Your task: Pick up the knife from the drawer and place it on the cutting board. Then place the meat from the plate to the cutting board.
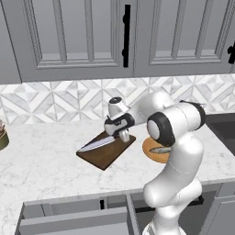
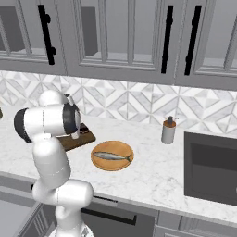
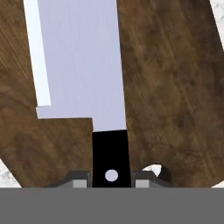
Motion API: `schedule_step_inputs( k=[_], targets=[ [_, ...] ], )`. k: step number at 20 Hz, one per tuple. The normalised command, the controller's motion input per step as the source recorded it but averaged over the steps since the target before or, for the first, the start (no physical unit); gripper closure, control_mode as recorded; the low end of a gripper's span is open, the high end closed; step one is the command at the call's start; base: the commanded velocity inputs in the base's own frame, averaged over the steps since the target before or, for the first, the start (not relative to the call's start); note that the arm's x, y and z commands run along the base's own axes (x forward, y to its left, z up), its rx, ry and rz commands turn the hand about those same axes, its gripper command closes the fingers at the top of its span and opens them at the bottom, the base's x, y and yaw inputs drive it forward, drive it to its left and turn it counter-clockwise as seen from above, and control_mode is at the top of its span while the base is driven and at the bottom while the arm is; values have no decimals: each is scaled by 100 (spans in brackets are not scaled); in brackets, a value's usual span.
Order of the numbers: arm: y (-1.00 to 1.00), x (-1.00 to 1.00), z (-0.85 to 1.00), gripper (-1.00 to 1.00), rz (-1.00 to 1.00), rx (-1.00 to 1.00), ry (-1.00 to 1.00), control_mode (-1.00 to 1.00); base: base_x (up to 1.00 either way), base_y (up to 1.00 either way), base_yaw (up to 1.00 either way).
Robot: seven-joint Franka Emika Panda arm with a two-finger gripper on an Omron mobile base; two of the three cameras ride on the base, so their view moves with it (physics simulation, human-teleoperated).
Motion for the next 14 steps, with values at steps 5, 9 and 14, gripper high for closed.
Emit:
schedule_step_inputs(
  k=[5, 9, 14],
  targets=[
    [9, 93, -20, -100, 8, -2, 2, -100, 0, 0, 0],
    [25, 90, -16, -100, 3, 0, 1, -100, 0, 0, 0],
    [0, -4, 0, -100, 0, 0, 0, -100, 0, 0, 0]
  ],
)
